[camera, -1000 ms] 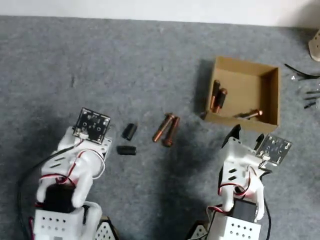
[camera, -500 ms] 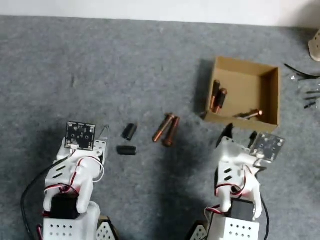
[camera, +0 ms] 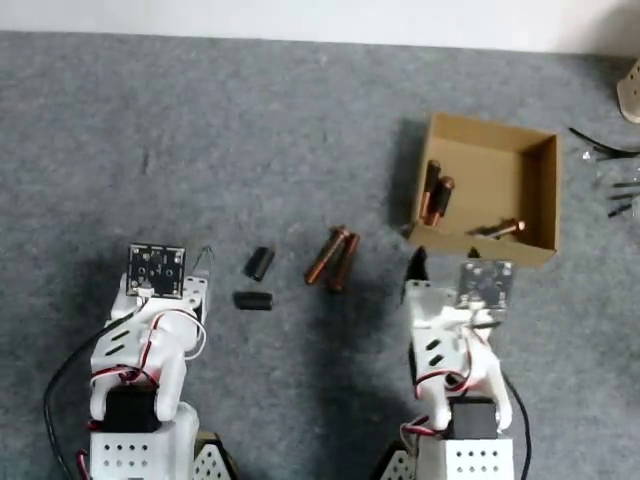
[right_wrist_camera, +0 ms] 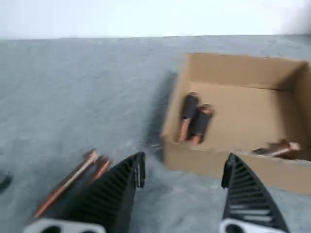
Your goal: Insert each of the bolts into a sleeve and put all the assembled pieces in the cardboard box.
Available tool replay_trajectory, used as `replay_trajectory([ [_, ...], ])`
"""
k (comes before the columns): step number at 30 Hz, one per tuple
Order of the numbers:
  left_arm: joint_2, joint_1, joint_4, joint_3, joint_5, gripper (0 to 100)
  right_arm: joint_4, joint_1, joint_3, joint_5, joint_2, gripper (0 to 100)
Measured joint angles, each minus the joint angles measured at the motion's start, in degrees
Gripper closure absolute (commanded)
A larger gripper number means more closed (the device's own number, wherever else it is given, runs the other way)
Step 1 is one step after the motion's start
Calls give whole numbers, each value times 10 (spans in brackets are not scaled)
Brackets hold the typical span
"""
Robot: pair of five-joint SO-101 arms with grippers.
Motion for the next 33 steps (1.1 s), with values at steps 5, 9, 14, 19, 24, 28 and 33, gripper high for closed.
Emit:
replay_trajectory([
  [5,0,0,-3,0,0,829,24,-149,-2,33,0,757],
  [9,0,0,-4,0,0,829,5,-178,-3,26,0,757],
  [14,0,0,-4,0,0,829,-20,-244,-3,-1,0,757],
  [19,0,-4,-4,0,0,829,-69,-297,-3,-19,30,757],
  [24,0,-16,-11,0,14,829,-146,-301,-37,-45,160,757],
  [28,0,-21,-22,11,17,829,-200,-302,-121,-75,324,757],
  [33,0,-21,-48,21,20,829,-258,-302,-196,-98,534,757],
])
